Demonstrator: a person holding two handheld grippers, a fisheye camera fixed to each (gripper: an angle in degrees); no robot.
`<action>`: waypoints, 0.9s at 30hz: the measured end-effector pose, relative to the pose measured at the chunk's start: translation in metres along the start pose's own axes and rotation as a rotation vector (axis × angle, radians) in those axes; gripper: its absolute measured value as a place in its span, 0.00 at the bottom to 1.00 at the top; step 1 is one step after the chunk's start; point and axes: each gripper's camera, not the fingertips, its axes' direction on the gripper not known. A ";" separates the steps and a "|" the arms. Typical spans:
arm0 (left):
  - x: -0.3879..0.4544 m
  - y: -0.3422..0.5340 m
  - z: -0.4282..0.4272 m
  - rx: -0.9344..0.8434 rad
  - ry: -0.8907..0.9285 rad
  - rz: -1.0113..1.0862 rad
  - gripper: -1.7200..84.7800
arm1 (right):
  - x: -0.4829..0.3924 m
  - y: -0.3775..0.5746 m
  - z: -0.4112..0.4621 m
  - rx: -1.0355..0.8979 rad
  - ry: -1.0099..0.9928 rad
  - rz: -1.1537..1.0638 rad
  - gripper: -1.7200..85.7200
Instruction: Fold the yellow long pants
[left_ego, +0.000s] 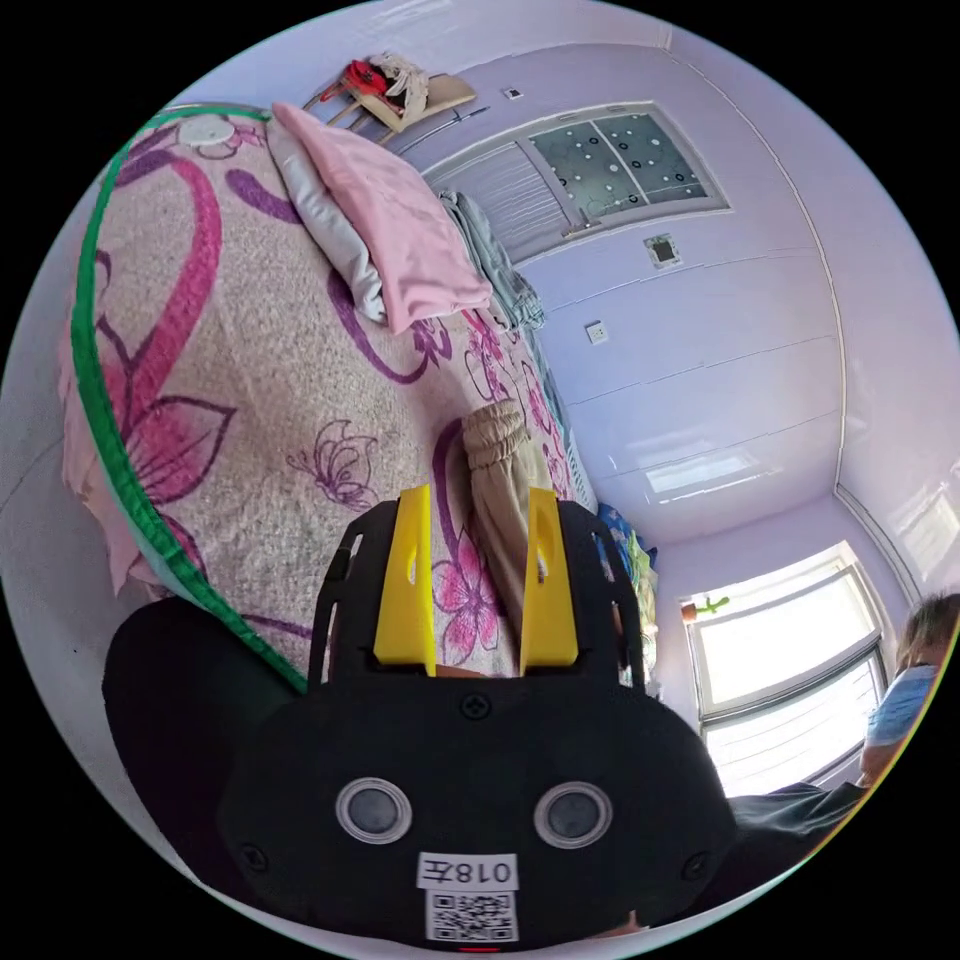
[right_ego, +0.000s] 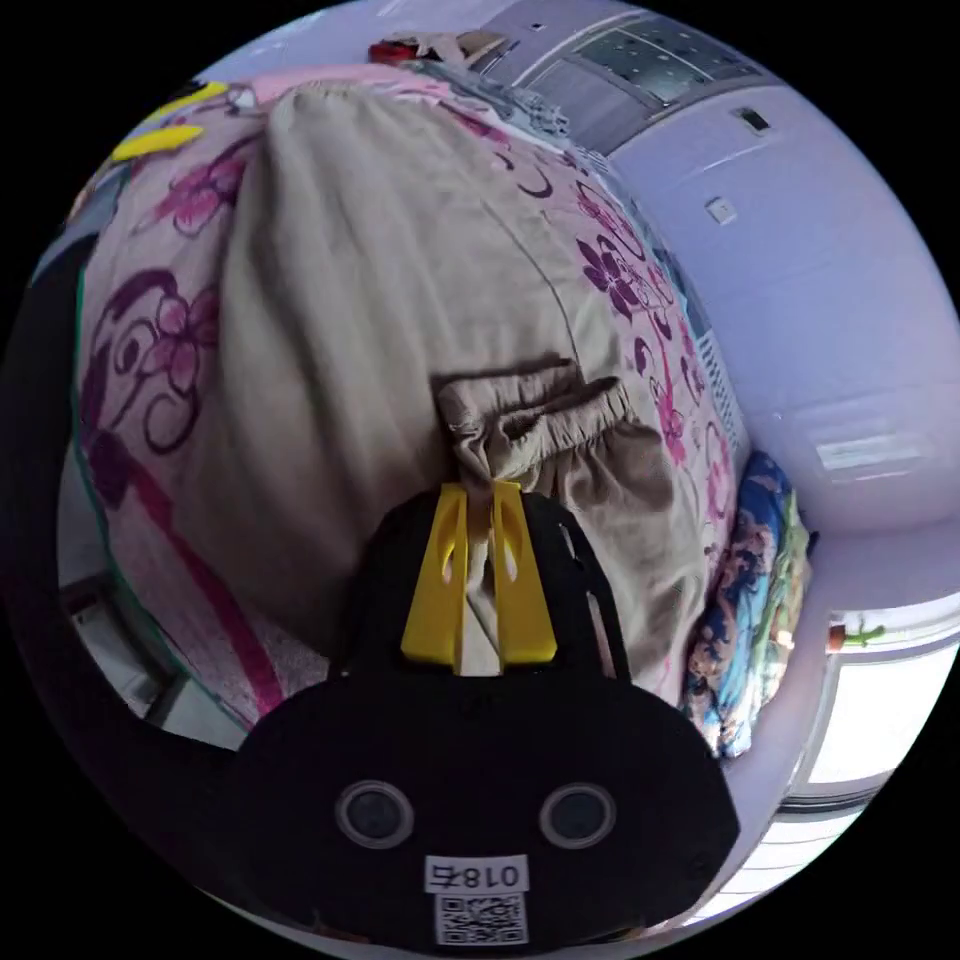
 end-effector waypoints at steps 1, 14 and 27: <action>-0.001 0.000 0.002 -0.009 0.011 -0.005 0.18 | -0.024 -0.003 0.003 0.006 0.117 -0.042 0.08; 0.011 0.005 0.016 0.004 0.005 0.021 0.17 | 0.012 0.012 -0.044 0.274 -0.020 0.309 0.07; 0.295 0.113 0.228 -0.549 0.261 0.906 0.15 | -0.001 0.084 -0.003 0.276 -0.193 0.382 0.01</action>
